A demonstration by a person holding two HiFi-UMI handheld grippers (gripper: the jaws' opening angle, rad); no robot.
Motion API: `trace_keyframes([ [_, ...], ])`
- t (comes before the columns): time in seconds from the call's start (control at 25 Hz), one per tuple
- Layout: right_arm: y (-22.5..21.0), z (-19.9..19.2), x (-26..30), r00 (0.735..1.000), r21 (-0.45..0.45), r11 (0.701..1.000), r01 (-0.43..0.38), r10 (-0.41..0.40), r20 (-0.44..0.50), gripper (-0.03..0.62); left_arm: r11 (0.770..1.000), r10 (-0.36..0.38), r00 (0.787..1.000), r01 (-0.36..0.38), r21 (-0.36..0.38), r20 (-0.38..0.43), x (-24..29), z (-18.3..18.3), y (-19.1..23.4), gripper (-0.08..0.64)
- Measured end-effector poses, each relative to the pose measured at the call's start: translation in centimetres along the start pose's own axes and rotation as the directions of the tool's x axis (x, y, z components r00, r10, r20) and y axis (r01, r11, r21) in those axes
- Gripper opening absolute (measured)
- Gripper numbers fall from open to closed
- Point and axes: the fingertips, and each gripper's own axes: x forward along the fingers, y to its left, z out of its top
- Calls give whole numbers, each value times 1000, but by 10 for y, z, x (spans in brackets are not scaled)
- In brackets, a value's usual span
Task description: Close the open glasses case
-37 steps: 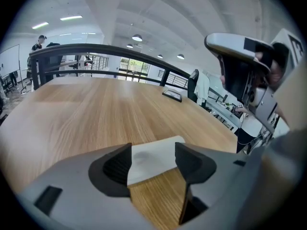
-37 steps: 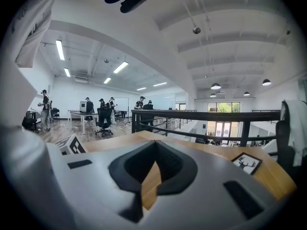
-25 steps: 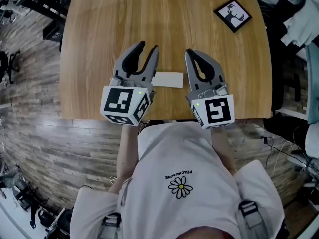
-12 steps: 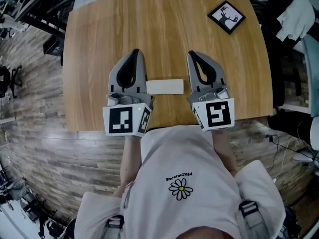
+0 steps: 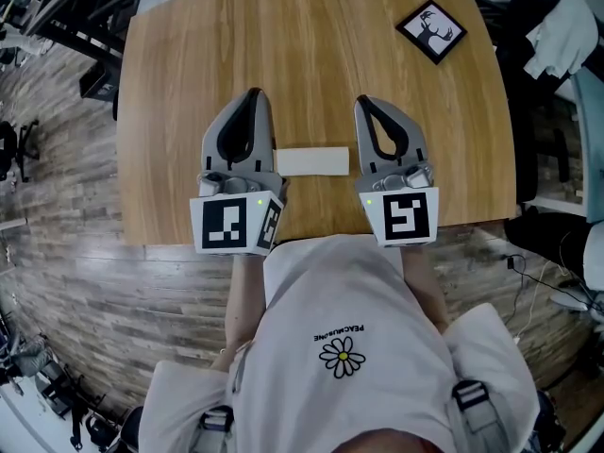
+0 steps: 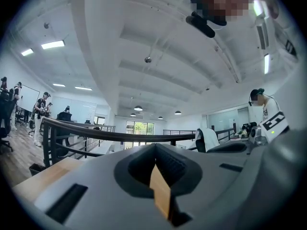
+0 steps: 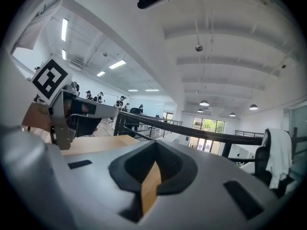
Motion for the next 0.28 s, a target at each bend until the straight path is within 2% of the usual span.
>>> trace_keyframes([
  [0.28,11,-1,2,999,-24,999,-40,40,-10,6,1000,8,1000,-8,-6,-6,-2,-4,6,17],
])
